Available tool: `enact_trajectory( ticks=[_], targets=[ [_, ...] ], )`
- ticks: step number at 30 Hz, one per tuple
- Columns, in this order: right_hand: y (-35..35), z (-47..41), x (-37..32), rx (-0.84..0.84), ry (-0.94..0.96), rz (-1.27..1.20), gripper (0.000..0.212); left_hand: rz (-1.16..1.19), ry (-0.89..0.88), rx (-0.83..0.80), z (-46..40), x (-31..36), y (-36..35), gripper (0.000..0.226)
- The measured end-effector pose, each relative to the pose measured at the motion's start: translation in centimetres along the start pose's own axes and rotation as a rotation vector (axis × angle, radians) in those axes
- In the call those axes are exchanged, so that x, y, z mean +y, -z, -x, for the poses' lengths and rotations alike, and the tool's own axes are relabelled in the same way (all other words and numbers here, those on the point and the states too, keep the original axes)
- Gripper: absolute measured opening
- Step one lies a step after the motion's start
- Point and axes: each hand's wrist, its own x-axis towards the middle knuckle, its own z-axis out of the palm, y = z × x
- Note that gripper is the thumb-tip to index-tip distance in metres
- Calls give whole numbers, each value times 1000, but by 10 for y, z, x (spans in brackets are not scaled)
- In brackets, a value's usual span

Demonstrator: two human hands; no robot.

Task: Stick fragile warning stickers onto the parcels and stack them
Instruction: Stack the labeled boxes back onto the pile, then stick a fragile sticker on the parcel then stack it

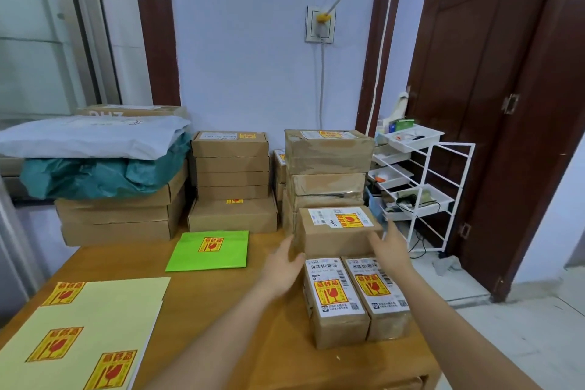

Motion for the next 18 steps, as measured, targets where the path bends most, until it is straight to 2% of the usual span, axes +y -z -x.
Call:
enact_trajectory(
  ticks=[5,8,14,18],
  targets=[
    [-9,0,-7,-14,65,-91,42,164,-24,-90,-8,18,-3,57],
    [-11,1,-12,16,56,-147,43,297,-29,-69,-6,19,-8,48],
    [-4,2,-26,96,119,-191,49,466,-81,-17,3,16,-5,52],
    [2,7,-40,153,197,-298,36,518,-152,65,12,21,3,50]
  ],
)
